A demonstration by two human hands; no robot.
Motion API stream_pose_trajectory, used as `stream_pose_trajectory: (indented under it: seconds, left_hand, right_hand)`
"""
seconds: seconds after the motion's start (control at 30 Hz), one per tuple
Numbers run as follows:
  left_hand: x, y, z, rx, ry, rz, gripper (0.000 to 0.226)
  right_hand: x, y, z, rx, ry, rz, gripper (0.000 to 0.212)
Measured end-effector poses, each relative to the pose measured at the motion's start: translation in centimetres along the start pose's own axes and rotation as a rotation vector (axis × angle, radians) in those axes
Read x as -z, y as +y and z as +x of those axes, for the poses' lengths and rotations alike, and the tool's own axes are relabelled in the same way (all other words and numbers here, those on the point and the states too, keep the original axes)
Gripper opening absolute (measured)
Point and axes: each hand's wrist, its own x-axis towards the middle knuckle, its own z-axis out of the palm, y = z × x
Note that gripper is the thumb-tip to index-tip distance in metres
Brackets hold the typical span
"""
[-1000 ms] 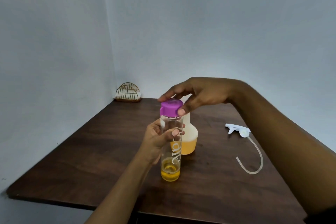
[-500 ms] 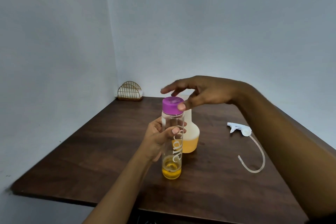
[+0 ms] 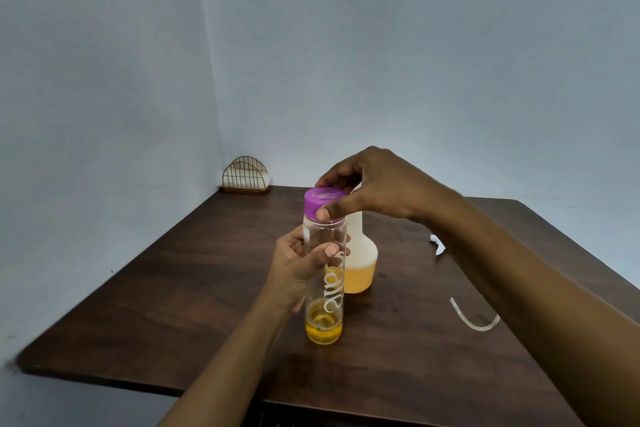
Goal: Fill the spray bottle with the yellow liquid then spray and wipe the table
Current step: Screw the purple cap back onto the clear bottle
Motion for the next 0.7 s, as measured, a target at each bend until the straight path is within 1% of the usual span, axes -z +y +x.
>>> stream_pose_trajectory:
  seconds: [0.07,0.13,0.17,0.23,0.27,0.3,0.37,0.4,0.43,0.5,0.57,0.6,0.67,0.7]
  left_hand:
    - [0.1,0.3,0.1,0.018,0.002,0.024,0.072]
    - [0.3,0.7,0.2,0.039,-0.001,0.036,0.076]
    - [0.5,0.9,0.3,0.047,0.006,0.032,0.077]
    - [1.0,1.2,0.3,0.05,0.03,0.025,0.077]
    - [1.3,1.3,0.2,0.047,0.036,0.019,0.077]
    - [1.6,1.6,0.0,0.042,0.042,0.015,0.076]
    - [1.9,1.9,-0.3,0.029,0.051,0.057,0.073]
    - [2.0,2.1,-0.4,0.029,0.055,0.099,0.071]
    - [2.0,2.4,-0.5,0.03,0.053,0.138,0.066]
    - [2.4,3.0,-0.7,0.042,0.028,0.217,0.057]
    - [3.4,3.7,-0.8,0.075,0.012,0.318,0.06]
    - [4.4,3.8,-0.7,0.092,0.043,0.38,0.056]
    - [7.7,3.2,0.3,0.141,0.205,0.564,0.05]
    - [9.8,2.6,1.0,0.176,0.28,0.708,0.049]
  right_hand:
    - [-0.3,0.2,-0.5,-0.02,0.008,0.025,0.048]
    - [-1.1,0.9,-1.4,-0.064,-0.024,0.107,0.07]
    - [-1.8,1.3,-2.1,-0.092,-0.013,0.171,0.081]
    - [-3.7,2.2,-3.6,-0.157,0.095,0.292,0.092]
    - [-4.8,2.6,-4.3,-0.195,0.141,0.298,0.092]
    - [-5.9,3.0,-4.9,-0.235,0.137,0.261,0.09]
    - [-8.4,3.3,-5.5,-0.289,0.013,0.166,0.086]
    - [-9.8,3.4,-5.5,-0.293,-0.029,0.144,0.079]
    - [-11.1,3.4,-5.3,-0.289,-0.025,0.135,0.069]
    - [-13.2,3.6,-4.4,-0.294,0.057,0.145,0.053]
    - [-14.6,3.8,-2.9,-0.301,0.107,0.199,0.05]
    - [-15.2,3.8,-1.9,-0.301,0.118,0.216,0.05]
    - [-16.2,4.0,0.1,-0.309,0.145,0.22,0.047]
    - [-16.7,4.1,1.2,-0.316,0.166,0.215,0.046]
